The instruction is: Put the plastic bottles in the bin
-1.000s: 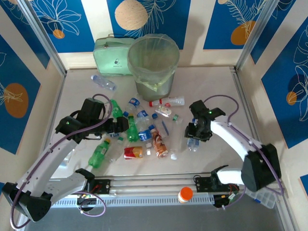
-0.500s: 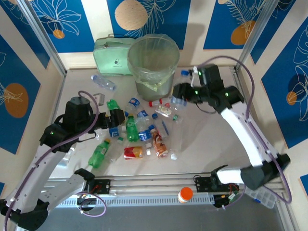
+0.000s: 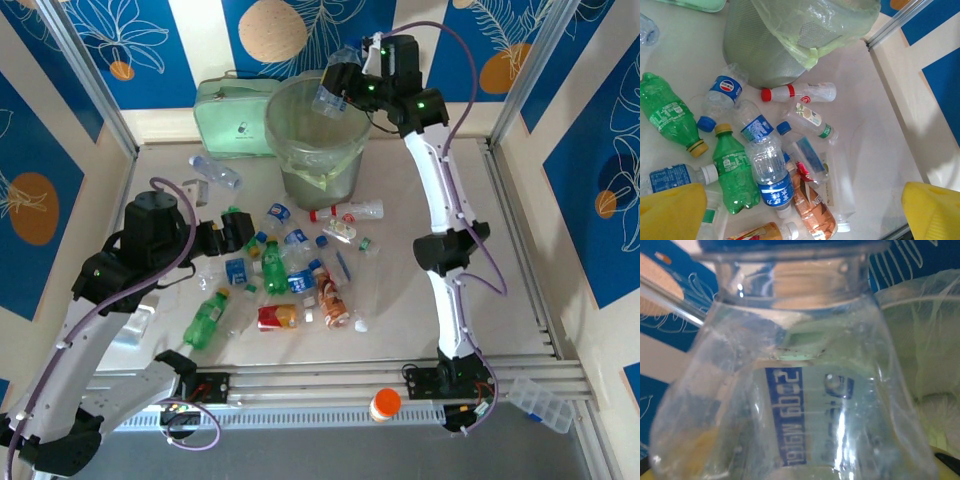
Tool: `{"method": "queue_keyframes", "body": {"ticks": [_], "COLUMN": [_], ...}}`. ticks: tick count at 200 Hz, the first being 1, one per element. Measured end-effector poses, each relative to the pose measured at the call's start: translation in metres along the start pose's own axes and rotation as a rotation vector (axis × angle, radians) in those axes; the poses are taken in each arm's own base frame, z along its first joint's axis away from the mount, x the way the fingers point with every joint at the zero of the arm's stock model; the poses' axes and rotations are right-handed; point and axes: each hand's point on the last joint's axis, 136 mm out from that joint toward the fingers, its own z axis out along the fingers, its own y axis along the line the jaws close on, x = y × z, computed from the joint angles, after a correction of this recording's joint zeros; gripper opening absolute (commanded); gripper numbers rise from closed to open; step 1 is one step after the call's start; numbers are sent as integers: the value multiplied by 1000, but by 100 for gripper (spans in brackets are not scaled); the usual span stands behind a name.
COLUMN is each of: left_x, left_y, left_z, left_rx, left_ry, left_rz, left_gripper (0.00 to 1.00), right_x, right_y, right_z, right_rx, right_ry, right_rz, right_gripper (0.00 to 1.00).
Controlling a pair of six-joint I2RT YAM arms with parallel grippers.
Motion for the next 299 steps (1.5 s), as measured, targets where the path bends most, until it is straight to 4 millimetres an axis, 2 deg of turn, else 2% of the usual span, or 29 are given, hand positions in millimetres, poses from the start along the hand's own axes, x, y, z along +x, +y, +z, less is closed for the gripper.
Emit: {"method": "queue_keyframes", "body": {"ticks": [31,49,70,98,131,172,235,255,269,287,299], "left_x": [1,2,3,5,6,6,7,9,14,22,29], "left_y": [2,3,4,6,9,13,19,24,28,36,44], "left_z": [0,1,3,7,9,9,8,8,8,7,7], "left_rx": [-12,-15,-20,-30,-42,-63,-97,-119,-136,-164,-199], "left_ry": [2,7,16,33,38,35,35,42,56,80,104], "left_rz": [16,26,31,34,50,53,50,47,43,34,23], "left_gripper": [99,99,99,99,99,99,99,99,99,99,99], "right_x": [33,49,48,51,60,65,51,44,36,27,25], "right_y": [-61,-78,-72,-68,-62,-63,-58,-52,-40,-13,11], "right_z": [36,48,47,50,55,59,50,40,27,0,-24], "right_rx": [108,142,130,128,126,130,128,135,130,116,98], "right_ry": [110,154,150,154,168,177,140,120,97,60,39], "right_rz": [90,95,66,24,-14,-28,-45,-51,-61,-82,-101], "right_gripper": [43,43,44,62,70,71,60,58,56,55,53]}}
